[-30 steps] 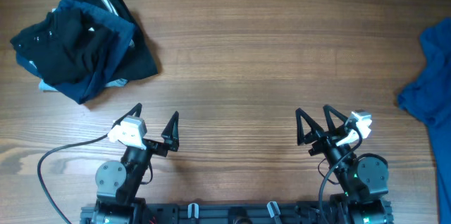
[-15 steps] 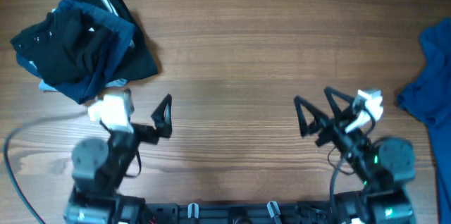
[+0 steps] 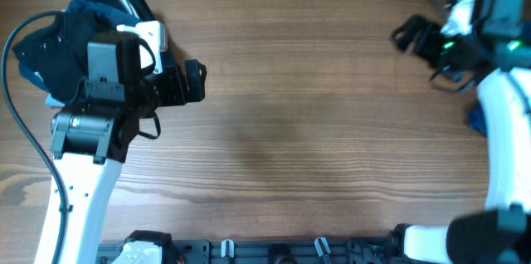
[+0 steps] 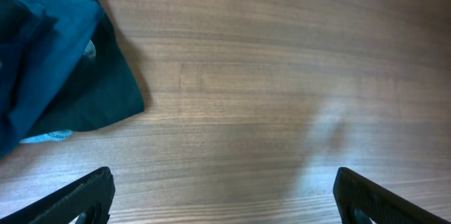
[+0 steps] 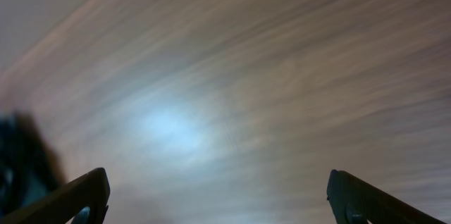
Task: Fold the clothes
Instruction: 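Reach the right gripper to the teal shirt at the right edge, then grasp the teal shirt with the right gripper and drag it leftward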
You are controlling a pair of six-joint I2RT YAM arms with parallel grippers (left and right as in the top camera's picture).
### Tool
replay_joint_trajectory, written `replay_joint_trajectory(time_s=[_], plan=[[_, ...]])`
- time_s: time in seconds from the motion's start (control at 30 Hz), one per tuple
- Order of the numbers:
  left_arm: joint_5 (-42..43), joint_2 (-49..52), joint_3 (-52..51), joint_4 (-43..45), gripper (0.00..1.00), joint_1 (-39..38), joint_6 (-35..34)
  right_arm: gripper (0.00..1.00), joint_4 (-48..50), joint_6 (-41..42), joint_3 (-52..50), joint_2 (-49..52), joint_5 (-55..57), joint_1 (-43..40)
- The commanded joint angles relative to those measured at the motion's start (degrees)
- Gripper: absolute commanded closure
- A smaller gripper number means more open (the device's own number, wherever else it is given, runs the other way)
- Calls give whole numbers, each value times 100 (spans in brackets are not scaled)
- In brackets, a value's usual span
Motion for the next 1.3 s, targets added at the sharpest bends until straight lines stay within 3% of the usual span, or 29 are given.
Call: replay_joint_trajectory(time_s=[0.0,0.3,0.6,0.67,0.77,0.83,1.03,1.27], plan=[[153,39,157,-87,0,-35,264,0,173,-479,238,527,212,-732],[396,28,157,-166,0,-33,245,6,398,-501,221,1902,1408,-1884],[398,22,157,-186,0,-33,243,20,356,-46,221,3230,2507,-2059],[396,22,157,-175,0,-33,243,28,356,9,216,3257,2496,-2063],[393,22,157,-133,0,-33,245,75,323,46,216,3257,2288,-2057],[396,22,157,-125,0,-33,245,96,286,-118,219,3228,1770,-2057],[328,20,160,-136,0,-31,247,96,-133,-1300,219,2437,-922,-1563],[133,-116,232,-195,0,-11,247,96,-345,-1432,219,1646,-1357,625]])
